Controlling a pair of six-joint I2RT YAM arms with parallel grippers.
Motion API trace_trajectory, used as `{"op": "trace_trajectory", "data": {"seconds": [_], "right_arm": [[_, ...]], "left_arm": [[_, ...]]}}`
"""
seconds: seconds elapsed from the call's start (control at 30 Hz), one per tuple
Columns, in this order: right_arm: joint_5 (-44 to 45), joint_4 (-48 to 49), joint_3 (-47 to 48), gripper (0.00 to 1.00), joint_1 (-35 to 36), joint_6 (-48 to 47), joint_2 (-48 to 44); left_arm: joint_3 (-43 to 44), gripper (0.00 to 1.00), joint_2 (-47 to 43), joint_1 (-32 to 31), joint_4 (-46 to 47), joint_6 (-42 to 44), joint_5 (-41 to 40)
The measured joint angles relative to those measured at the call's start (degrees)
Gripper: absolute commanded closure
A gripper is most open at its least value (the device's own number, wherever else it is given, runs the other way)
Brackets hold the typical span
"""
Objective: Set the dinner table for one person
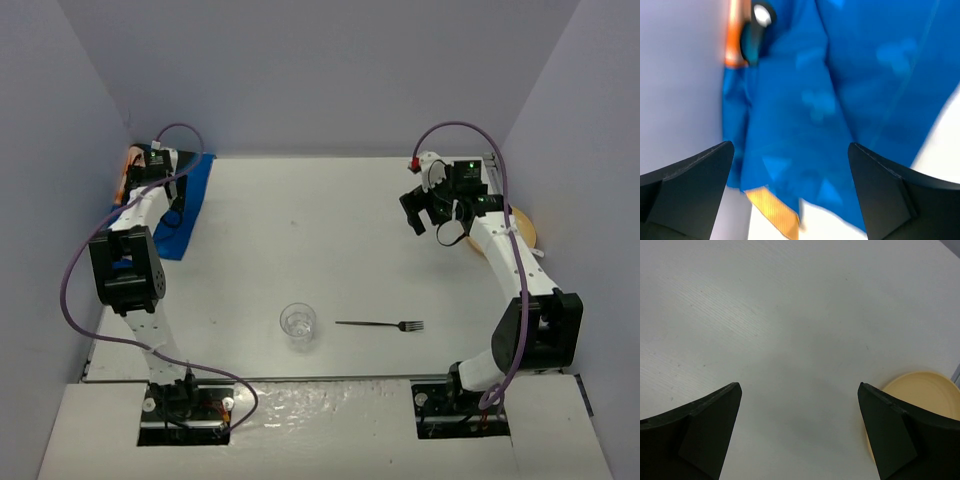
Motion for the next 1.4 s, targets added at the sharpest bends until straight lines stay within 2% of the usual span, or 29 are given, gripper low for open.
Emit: {"op": "trace_trajectory", "data": {"seconds": [0.13, 0.33, 0.5, 0.6, 0.67, 0.9, 1.0, 1.2, 1.3, 1.4], "right_arm": [[1.14, -0.54, -0.14, 0.0, 0.0, -0.59, -0.58], [1.68, -0.62, -1.07, 0.0, 0.19, -0.81, -1.7], [2.02, -0.71, -1.2, 0.0, 0.66, -0.83, -1.7], [2.02, -0.74, -1.4, 0.0, 1.19, -0.99, -1.71], [2.02, -0.74, -1.41, 0.0, 1.59, -1.04, -1.7], [2.47, -0.75, -1.14, 0.0, 5.36, -1.02, -1.1], [3.57, -0.84, 0.09, 0.0, 8.35, -1.0, 0.62], [5.69, -0.43, 1.99, 0.0, 14.19, -1.01, 5.39], [6.47, -0.39, 2.21, 0.0, 15.66, -1.0, 7.37], [7.42, -0.51, 2.46, 0.0, 15.91, -0.98, 8.94]], "left_arm": [[13.46, 0.03, 10.38, -1.26, -5.03, 0.34, -4.75], [20.69, 0.03, 19.03, -4.31, -10.32, 2.55, -8.9], [37.15, 0.05, 29.32, -6.18, -22.1, 3.01, -9.9], [43.3, 0.08, 32.36, -6.39, -27.17, 3.04, -8.46], [44.98, 0.13, 32.79, -6.38, -30.08, 3.27, -5.83], [49.37, 0.13, 33.66, -9.44, -42.47, 7.93, 6.46], [50.75, 0.13, 34.15, -14.69, -48.08, 10.59, 10.21], [51.33, 0.11, 34.21, -30.12, -56.08, 14.34, 21.04], [52.82, 0.07, 34.67, -36.64, -57.65, 14.67, 28.27], [52.68, 0.04, 34.22, -40.36, -56.51, 13.6, 32.73]]}}
